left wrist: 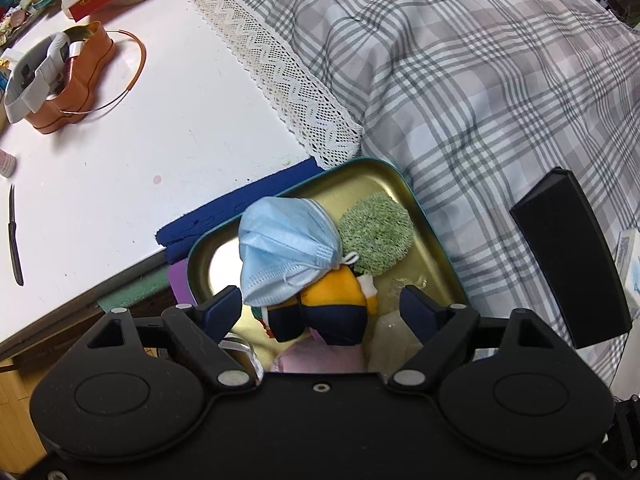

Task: Organize soft objects
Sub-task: 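Release the mask into the tray with the left tool while the right tool drops the tissue pack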

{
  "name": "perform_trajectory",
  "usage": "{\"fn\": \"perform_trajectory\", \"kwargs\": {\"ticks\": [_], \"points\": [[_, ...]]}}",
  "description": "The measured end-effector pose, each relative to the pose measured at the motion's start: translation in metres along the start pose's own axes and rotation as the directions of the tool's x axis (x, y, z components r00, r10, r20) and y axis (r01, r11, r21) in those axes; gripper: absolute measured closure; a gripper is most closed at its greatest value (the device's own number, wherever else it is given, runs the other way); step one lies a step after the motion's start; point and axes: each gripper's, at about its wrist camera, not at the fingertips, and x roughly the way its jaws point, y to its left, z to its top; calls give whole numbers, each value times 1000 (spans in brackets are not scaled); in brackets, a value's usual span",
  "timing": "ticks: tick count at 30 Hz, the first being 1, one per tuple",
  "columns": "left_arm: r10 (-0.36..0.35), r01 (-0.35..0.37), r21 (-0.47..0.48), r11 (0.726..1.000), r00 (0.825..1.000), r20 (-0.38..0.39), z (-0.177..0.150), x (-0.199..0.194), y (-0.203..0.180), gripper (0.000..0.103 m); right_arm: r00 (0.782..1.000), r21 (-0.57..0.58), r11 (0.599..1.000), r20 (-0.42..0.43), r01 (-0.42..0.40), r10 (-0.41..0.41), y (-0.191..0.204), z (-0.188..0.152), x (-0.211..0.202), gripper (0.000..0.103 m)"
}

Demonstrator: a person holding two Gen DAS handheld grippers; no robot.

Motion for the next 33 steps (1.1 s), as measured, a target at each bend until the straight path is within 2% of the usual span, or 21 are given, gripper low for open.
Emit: {"fn": "perform_trajectory", "kwargs": {"ticks": [9,14,21,27,33], "points": [[-4,4,-5,1000,998,60,-13,-9,-3,21,1000,16,1000,-11,20,-20,-2,-18,-4,26],[-14,14,0,1000,998,55,-24,-6,-10,21,999,27,999,-3,34,-34,-7,-25,-13,26],[-36,35,85,996,999,15,-57,8,-44,21,998,64,996,17,63,-64,-23,-37,-27,26],[-25,26,122,992,1000,-13,-80,19,-62,21,996,101,992,23,82,-85,-39,-51,-38,26],[1,-4,119,993,1000,24,-88,14,-66,21,994,138,986,25,98,-102,-54,-66,-47,26]]}}
